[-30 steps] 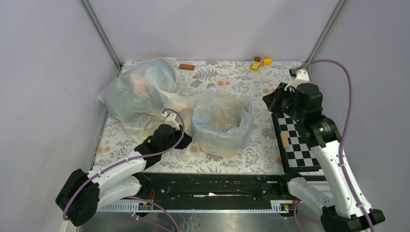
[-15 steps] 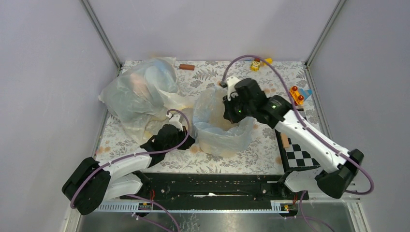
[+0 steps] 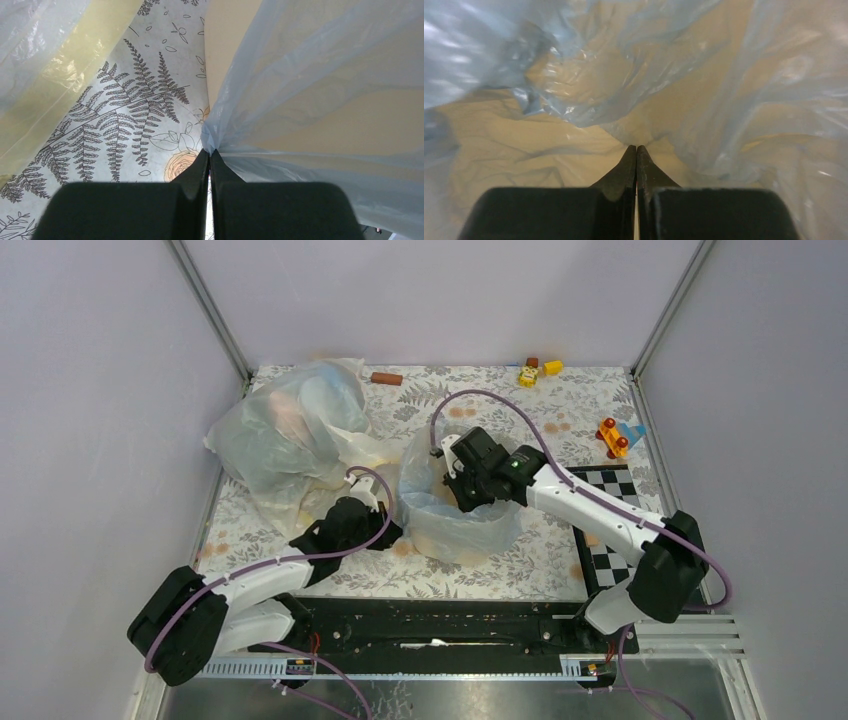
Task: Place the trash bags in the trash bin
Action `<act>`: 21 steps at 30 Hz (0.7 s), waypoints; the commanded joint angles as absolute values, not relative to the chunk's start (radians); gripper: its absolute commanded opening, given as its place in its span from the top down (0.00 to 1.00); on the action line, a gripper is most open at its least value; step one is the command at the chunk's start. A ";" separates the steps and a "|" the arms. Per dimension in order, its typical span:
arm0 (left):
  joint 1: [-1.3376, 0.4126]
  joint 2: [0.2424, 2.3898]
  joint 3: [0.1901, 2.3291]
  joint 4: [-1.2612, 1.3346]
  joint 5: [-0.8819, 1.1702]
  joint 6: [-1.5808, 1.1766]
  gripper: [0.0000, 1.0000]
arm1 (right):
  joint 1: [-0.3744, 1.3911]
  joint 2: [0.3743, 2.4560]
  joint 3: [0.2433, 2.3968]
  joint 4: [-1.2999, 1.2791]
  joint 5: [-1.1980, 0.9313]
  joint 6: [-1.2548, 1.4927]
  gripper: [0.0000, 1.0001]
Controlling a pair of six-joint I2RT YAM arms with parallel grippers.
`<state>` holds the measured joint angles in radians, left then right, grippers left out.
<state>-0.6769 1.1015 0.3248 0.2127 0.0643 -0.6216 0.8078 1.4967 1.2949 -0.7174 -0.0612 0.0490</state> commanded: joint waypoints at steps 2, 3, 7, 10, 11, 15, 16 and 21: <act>-0.680 1.091 0.366 0.206 0.064 -0.590 1.00 | 0.822 1.492 1.205 -0.640 -0.048 0.051 1.00; -0.680 1.095 0.367 0.207 0.066 -0.589 1.00 | 0.822 1.491 1.193 -0.634 -0.051 0.055 1.00; -0.680 1.118 0.365 0.219 0.082 -0.589 1.00 | 0.822 1.506 1.163 -0.611 -0.067 0.059 1.00; -0.679 1.118 0.365 0.219 0.085 -0.589 1.00 | 0.821 1.538 1.157 -0.612 -0.077 0.063 1.00; -0.679 1.114 0.365 0.219 0.084 -0.588 1.00 | 0.821 1.551 1.160 -0.616 -0.080 0.064 1.00; -0.679 1.092 0.377 0.204 0.074 -0.584 1.00 | 0.821 1.607 1.194 -0.660 -0.079 0.074 1.00; -0.679 1.088 0.383 0.197 0.070 -0.580 1.00 | 0.821 1.622 1.204 -0.674 -0.080 0.076 1.00; -0.679 1.077 0.404 0.171 0.058 -0.561 1.00 | 0.821 1.659 1.227 -0.720 -0.086 0.102 1.00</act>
<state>-0.6769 1.0996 0.3534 0.1680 0.0700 -0.5926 0.8116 1.6093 1.2026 -0.6853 -0.0708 0.0734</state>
